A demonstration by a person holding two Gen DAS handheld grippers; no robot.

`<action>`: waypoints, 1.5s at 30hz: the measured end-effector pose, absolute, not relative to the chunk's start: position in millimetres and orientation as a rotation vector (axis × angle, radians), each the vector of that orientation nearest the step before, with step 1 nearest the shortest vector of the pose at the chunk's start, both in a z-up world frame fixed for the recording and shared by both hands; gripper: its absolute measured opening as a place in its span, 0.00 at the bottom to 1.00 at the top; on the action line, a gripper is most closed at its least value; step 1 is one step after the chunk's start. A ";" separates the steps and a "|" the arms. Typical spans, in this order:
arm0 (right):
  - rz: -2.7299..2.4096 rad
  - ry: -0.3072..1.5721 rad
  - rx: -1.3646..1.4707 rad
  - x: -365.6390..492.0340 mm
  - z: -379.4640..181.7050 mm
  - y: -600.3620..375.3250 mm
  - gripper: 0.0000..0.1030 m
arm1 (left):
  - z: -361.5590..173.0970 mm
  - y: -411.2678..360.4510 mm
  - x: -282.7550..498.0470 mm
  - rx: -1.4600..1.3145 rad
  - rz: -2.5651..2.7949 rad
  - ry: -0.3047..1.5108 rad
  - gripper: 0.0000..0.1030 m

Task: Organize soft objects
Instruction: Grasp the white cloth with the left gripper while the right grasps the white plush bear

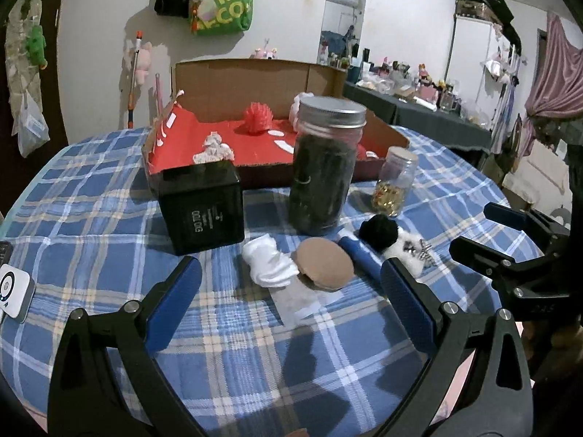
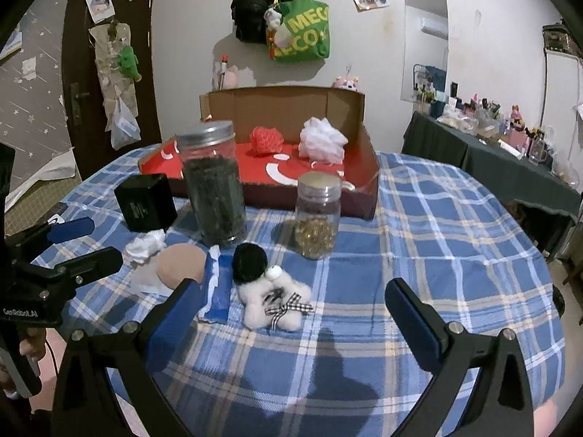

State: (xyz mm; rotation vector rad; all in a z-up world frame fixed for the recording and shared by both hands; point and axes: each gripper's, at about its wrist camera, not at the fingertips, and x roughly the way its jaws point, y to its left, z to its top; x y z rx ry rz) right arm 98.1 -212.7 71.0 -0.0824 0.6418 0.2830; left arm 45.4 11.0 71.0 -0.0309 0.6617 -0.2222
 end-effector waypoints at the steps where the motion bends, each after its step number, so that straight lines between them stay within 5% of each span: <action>1: 0.285 0.648 -0.082 99.6 68.9 -212.4 1.00 | 69.5 12.1 47.9 -0.031 -0.222 0.669 0.97; 17: 0.288 0.761 -0.100 139.8 32.5 -205.2 0.96 | 44.1 24.0 93.9 -0.056 -0.209 0.804 0.95; 20: 0.292 0.783 -0.109 145.8 24.9 -203.7 0.88 | 39.5 23.8 100.1 -0.061 -0.225 0.816 0.80; 23: 0.325 0.798 -0.106 147.4 18.3 -201.3 0.73 | 33.4 24.6 105.6 -0.101 -0.278 0.841 0.55; 25: 0.346 0.775 -0.111 142.4 20.0 -198.6 0.54 | 31.2 26.2 106.4 -0.144 -0.332 0.851 0.32; 28: 0.379 0.767 -0.094 137.5 22.2 -198.5 0.53 | 34.0 25.0 101.6 -0.144 -0.340 0.834 0.21; 45: 0.360 0.710 -0.097 125.8 45.4 -198.1 0.53 | 58.3 21.5 85.7 -0.074 -0.338 0.769 0.19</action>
